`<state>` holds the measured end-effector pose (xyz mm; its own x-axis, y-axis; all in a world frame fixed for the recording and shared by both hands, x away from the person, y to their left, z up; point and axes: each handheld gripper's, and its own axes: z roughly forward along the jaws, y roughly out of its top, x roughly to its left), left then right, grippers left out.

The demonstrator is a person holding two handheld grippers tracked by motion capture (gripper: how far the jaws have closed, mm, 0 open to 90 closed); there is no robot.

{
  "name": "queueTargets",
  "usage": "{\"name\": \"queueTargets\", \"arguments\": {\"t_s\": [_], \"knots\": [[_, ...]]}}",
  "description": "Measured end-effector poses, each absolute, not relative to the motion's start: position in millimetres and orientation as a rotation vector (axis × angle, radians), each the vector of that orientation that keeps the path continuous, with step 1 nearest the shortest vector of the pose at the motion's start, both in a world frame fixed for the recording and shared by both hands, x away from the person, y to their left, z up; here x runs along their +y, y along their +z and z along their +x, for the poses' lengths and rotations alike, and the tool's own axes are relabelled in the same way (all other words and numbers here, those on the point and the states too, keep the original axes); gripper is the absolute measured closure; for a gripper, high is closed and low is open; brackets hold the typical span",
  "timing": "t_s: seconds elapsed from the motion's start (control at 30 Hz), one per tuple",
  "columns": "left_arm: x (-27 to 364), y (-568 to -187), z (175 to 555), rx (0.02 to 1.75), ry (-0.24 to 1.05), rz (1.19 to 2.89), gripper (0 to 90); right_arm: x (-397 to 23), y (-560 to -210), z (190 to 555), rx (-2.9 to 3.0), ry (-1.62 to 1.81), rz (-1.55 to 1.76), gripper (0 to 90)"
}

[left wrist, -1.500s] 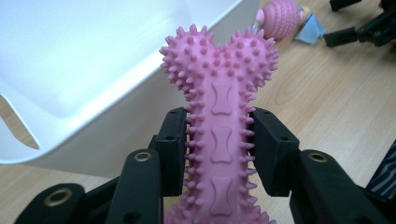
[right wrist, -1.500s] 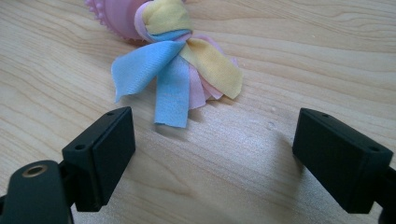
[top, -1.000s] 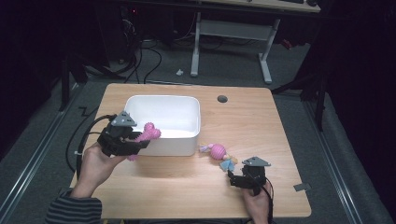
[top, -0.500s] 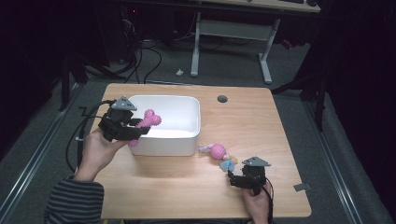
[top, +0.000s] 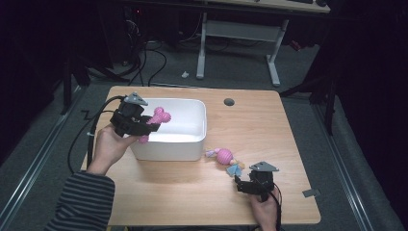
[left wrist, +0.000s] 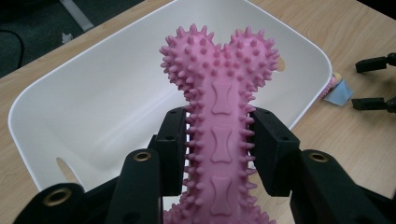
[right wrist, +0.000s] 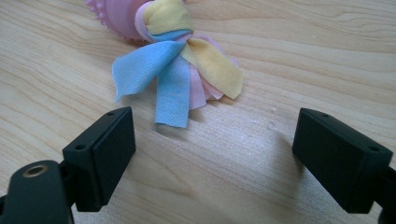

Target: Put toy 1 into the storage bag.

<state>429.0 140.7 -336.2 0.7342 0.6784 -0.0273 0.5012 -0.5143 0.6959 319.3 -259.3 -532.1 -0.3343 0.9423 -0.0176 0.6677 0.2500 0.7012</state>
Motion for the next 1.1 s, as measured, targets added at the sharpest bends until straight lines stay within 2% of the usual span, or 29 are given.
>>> {"name": "queueTargets", "arguments": {"t_s": [0.53, 0.7, 1.1], "knots": [[119.5, -355.4, 459.3, 0.92, 0.291, 2.243, 58.6, -259.3, -532.1, 319.3, 2.09, 0.841, 1.463, 13.0], [112.6, -358.3, 459.8, 0.913, 0.364, 2.271, 58.6, -259.3, -532.1, 319.3, 2.09, 0.841, 1.463, 13.0], [103.8, -368.9, 463.9, 0.905, 0.337, 2.312, 58.5, -259.3, -532.1, 319.3, 2.09, 0.842, 1.462, 13.1]]}}
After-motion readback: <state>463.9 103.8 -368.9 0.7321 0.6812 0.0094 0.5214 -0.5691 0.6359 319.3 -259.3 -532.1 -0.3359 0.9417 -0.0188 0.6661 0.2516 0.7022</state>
